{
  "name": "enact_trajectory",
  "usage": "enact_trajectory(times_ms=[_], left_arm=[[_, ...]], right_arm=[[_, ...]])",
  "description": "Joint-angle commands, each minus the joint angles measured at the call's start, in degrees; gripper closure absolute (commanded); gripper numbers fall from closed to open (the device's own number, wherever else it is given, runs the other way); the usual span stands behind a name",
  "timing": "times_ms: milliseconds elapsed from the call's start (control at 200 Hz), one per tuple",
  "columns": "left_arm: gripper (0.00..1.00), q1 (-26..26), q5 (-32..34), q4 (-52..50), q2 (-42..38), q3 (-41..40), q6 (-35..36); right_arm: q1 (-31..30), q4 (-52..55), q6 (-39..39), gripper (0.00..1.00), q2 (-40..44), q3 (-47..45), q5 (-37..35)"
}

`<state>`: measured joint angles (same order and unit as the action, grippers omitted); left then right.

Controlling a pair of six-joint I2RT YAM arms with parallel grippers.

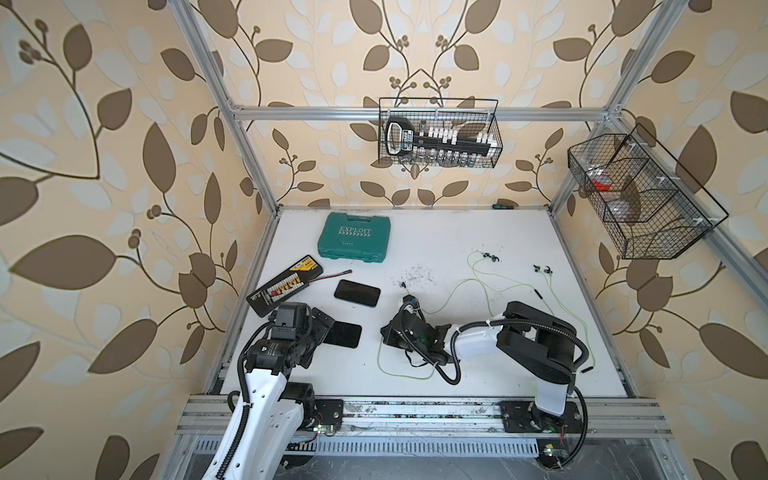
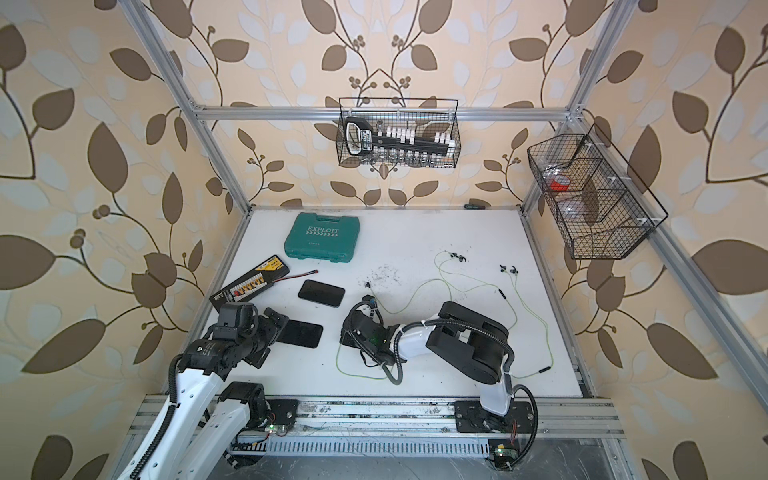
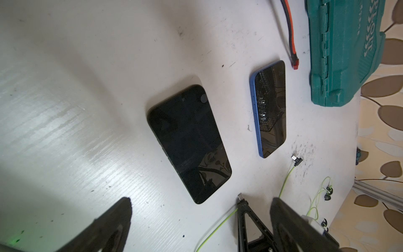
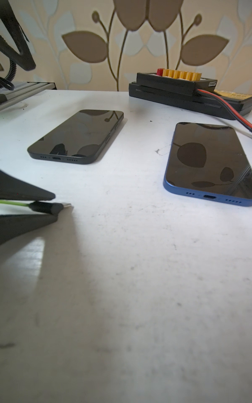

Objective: Plug wired earphones into phones
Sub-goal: Pick up the wired earphone from the center of the board.

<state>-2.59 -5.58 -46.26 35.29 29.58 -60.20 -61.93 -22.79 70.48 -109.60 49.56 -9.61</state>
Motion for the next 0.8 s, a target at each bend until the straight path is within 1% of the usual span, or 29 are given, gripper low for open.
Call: enact_trajectory(times_ms=[0,130,225,270,335,370,435,520,590,630,680,740,770,800], left_arm=[[0.01,0.0,0.5,-0.8,-0.2,-0.5,0.0],[0.01,0.0,0.4,-0.5,0.0,-0.6,0.1],[0.02,-0.1,0.6,-0.5,0.3,-0.5,0.3],[0.05,0.0,1.3,-0.9,0.7,-0.2,0.3],[0.01,0.0,3.1,-2.3,1.8,0.6,0.3],[0.01,0.0,3.7,-2.7,2.7,0.9,0.2],[0.01,-0.1,3.0,-2.1,4.8,0.9,-0.2],[0.01,-0.5,-0.2,1.4,8.3,0.1,-1.8],[0.01,-1.6,-3.2,6.9,11.6,-1.2,-2.8],[0.01,-2.2,-4.0,7.7,13.9,-0.9,-4.4],[0.01,-3.7,-3.8,8.6,16.5,-0.4,-6.6],[0.01,-6.2,-1.8,9.3,19.3,0.3,-10.0],[0.01,-7.3,-0.9,9.6,20.6,0.6,-11.8],[0.01,-8.2,-0.9,10.6,21.8,0.8,-13.0]], right_arm=[[-0.3,1.0,1.2,0.87,-1.6,1.0,-0.9],[-0.3,0.9,0.8,0.93,-1.5,1.0,-0.8],[-0.3,1.0,0.1,0.95,-0.8,0.9,-0.8],[-0.5,0.9,-0.5,0.95,0.2,0.5,-0.9],[-0.5,-1.1,-2.1,0.97,2.4,-1.0,-0.7],[-0.6,-2.3,-3.0,1.0,3.9,-2.0,-0.6],[-0.6,-5.2,-5.9,1.0,7.3,-4.3,0.3],[-0.7,-6.0,-10.1,1.0,12.2,-6.8,1.1],[-0.9,-5.3,-13.4,1.0,16.6,-8.9,1.5],[-0.9,-5.1,-14.8,1.0,19.2,-10.7,1.6],[-0.9,-5.3,-16.5,1.0,22.6,-13.3,1.6],[-0.9,-4.8,-17.6,1.0,26.3,-15.9,1.7],[-0.9,-4.4,-19.5,1.0,28.1,-17.0,1.6],[-0.9,-3.9,-19.9,1.0,29.9,-18.2,1.5]])
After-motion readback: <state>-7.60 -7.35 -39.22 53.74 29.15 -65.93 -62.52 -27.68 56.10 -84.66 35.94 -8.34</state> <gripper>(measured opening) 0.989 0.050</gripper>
